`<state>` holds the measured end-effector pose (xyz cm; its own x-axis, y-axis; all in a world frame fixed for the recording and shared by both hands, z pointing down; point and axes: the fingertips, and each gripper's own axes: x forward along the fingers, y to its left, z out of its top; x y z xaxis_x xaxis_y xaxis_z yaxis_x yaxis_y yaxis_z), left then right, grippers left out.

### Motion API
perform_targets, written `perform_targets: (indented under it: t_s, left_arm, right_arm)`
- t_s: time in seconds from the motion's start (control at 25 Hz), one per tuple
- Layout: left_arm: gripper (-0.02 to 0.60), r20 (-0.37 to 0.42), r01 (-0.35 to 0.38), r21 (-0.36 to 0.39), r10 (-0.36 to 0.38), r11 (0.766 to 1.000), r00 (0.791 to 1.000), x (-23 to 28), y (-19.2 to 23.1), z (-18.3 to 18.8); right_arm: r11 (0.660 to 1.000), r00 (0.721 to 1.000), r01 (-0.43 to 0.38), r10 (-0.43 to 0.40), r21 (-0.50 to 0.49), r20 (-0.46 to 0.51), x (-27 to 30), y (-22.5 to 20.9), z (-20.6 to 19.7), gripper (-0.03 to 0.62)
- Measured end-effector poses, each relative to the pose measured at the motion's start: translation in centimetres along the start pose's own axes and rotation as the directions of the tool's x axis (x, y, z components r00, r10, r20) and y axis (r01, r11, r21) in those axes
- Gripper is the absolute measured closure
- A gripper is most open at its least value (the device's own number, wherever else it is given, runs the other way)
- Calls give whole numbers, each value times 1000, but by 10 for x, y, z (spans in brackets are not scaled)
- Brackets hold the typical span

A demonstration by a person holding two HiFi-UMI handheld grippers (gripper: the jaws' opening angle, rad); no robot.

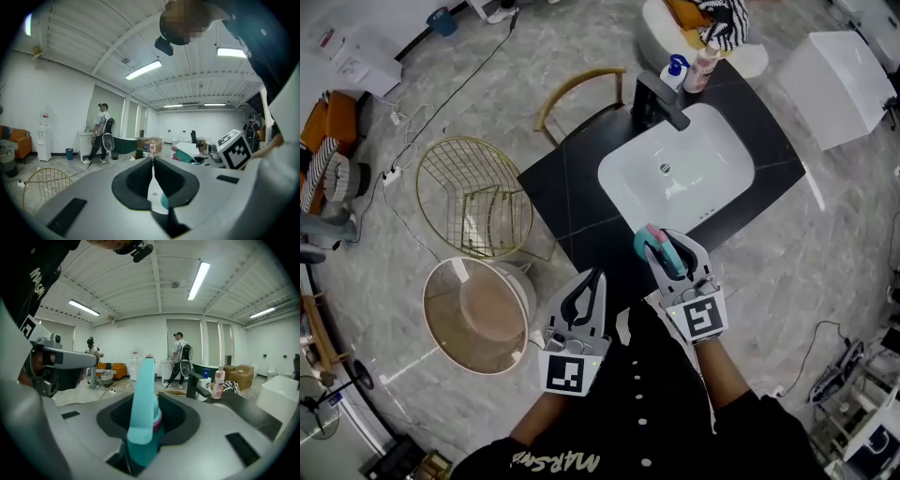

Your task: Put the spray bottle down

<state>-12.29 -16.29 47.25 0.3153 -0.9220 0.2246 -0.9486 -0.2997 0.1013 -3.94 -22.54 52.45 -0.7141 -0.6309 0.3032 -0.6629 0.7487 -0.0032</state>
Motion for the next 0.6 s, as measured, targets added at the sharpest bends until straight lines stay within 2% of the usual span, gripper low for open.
perform_targets:
  t_s: [0.2,0.6]
  left_arm:
    - [560,-61,8,-7,-9,1000,998,1,2,-31]
    - [560,-92,1,-25,-3,1000,996,5,4,-66]
  right_arm:
    - [998,998,-57,56,-29,-15,20,15,-33,473]
    - [990,990,-136,135,-27,-34,42,36,-67,473]
